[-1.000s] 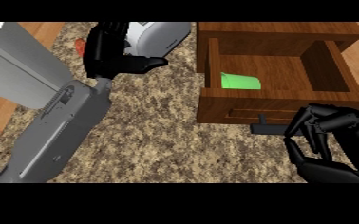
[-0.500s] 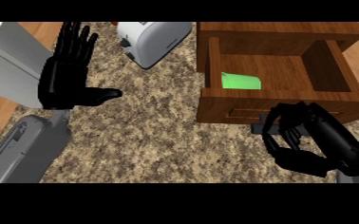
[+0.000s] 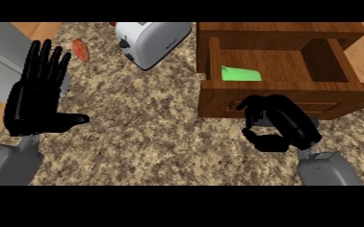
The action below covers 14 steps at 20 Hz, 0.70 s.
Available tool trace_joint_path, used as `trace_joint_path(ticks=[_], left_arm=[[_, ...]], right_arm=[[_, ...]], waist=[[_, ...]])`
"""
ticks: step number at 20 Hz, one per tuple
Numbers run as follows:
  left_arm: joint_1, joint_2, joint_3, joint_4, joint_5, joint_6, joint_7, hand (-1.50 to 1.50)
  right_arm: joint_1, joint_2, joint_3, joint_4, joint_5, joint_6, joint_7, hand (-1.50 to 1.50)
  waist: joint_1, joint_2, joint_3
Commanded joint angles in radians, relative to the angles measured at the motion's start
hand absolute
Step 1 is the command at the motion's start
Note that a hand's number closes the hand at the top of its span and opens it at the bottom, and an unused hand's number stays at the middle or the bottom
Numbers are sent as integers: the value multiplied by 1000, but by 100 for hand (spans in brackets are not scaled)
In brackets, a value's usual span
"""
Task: Pick up the cup, place it into the drawer and close the drawer
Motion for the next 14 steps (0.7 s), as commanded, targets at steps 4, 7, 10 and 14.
trace_joint_path(ticks=[4, 7, 10, 14], left_arm=[[93, 35, 88, -68, 17, -69, 54, -150], [99, 9, 114, -35, -14, -106, 20, -150], [50, 0, 152, 48, 3, -173, 32, -150], [136, -2, 162, 0, -11, -212, 24, -150]], right_arm=[[-151, 45, 15, 296, 138, -65, -34, -150], [-165, 81, 12, 473, 183, -161, -114, -150], [-325, 118, -38, 665, 176, -156, -136, -150], [-433, 121, -105, 906, 174, -232, -241, -150]], waist=[[-1, 0, 0], [-5, 1, 0], [-4, 3, 0], [4, 5, 1]])
